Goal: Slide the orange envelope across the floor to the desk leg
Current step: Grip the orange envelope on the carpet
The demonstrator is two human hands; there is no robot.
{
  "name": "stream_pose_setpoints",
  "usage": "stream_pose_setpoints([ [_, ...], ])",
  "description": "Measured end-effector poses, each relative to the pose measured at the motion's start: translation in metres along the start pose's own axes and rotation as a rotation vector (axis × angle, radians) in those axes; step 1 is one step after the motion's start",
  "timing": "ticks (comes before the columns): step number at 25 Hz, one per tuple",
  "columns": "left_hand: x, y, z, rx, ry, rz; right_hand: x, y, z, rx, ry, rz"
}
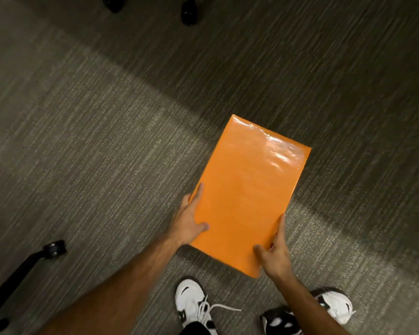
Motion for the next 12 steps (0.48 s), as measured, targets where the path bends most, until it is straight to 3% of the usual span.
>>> stream_pose_setpoints([
  [5, -0.013, 0.043, -0.072, 0.035, 0.011, 0.031, -0.061, 0.019, 0.054, 0.002, 0.054, -0.057],
  [12, -0.06, 0.136, -0.219, 0.122, 0.088, 0.034, -0.199, 0.031, 0.198, -0.055, 0.119, -0.064],
])
Point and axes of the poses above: each hand's wrist, its own y-axis away from the middle knuckle, its own x-axis out of the palm, z = x × y, the point moved 6 cm from there along -y, towards the middle knuckle, and after that the axes turned 15 degrees about -x, right-handed, at the moved point
